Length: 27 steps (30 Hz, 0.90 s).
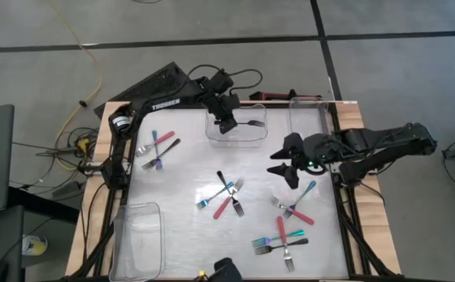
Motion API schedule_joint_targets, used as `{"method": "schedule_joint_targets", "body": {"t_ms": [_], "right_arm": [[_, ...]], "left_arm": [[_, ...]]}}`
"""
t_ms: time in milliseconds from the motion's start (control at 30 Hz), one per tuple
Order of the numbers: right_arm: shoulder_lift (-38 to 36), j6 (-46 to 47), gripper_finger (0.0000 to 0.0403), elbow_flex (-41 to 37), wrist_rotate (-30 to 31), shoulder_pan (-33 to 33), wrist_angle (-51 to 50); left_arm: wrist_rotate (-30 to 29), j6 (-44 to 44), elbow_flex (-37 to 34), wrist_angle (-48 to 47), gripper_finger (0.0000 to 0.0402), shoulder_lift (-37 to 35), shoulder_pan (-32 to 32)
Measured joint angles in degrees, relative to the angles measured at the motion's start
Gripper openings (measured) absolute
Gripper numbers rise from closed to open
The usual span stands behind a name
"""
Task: Sort silverware by color (type)
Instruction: Put the middle right black fork into the top left transparent bin, then put the bottom left pink fork into the top right transparent bin
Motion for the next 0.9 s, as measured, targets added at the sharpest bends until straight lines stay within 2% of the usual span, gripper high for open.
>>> {"method": "schedule_joint_targets", "body": {"t_ms": [67,300,467,800,900], "right_arm": [[0.27,1.23,0.0276,0.0,0.96,0.02,0.06],[2.11,2.24,0.0276,0.0,2.13,-0.04,-0.28],[3.21,3.06,0.0276,0.11,2.08,-0.37,-1.39],[3.3,4.65,0.0276,0.07,2.06,0.77,-3.3],[3.32,4.75,0.0276,0.07,2.0,1.92,-4.84]], "left_arm": [[-2.93,-0.04,0.0,0.03,0.0,0.58,-0.25],[-4.72,0.9,-0.05,-0.1,0.0,1.5,-0.19],[-8.52,1.39,-0.08,0.13,0.0007,1.57,-0.39],[-10.03,1.03,0.05,-1.75,0.01,1.24,-1.23],[-10.76,1.2,2.44,-5.51,0.0124,1.1,-1.23]]}}
